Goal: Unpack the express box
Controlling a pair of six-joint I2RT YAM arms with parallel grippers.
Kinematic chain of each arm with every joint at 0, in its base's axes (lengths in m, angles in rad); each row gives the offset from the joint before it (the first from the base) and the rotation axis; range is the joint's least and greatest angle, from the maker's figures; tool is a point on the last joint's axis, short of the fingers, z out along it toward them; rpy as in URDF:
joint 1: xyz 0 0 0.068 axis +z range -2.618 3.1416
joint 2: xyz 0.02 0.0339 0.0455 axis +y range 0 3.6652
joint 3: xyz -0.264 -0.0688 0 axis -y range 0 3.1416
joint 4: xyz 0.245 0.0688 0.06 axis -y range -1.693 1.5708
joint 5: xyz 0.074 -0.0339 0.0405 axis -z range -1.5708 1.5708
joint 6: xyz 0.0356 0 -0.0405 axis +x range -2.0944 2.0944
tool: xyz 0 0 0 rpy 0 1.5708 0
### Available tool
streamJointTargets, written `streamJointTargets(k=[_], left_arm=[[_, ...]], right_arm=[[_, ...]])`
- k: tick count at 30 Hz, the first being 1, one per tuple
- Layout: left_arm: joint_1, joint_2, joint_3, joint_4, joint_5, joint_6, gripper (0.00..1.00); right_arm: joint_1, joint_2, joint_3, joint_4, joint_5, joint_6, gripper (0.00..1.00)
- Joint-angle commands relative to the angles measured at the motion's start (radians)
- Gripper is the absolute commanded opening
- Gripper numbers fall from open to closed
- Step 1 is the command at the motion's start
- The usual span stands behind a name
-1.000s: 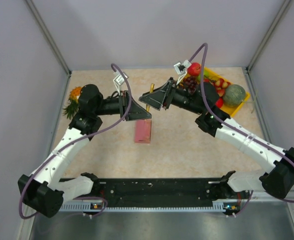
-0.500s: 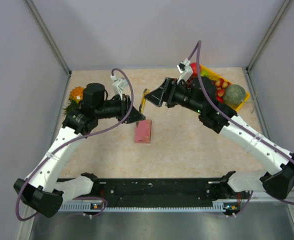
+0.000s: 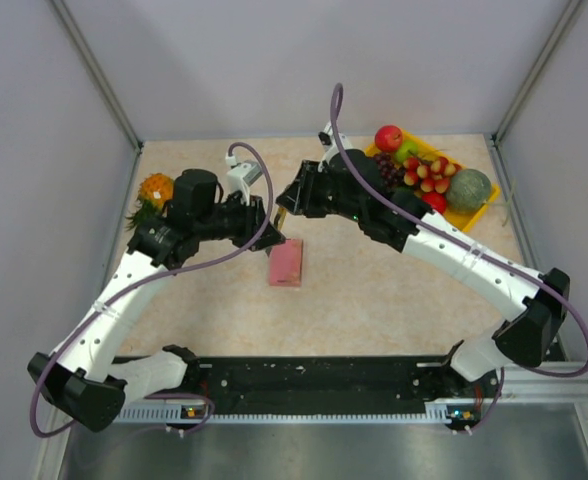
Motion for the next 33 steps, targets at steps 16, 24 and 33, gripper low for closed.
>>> streamJointTargets(k=[16, 24, 33], left_arm=[[0.023, -0.044, 0.026, 0.114, 0.102, -0.058, 0.73], [0.033, -0.130, -0.190, 0.450, 0.352, -0.291, 0.70], [0.036, -0.165, -0.258, 0.709, 0.449, -0.474, 0.47]], right_arm=[[-0.019, -0.120, -0.082, 0.231, -0.023, 0.018, 0.00], [-0.075, -0.252, -0.244, 0.470, -0.221, 0.001, 0.00], [-0.075, -0.277, -0.283, 0.568, -0.282, 0.021, 0.00]])
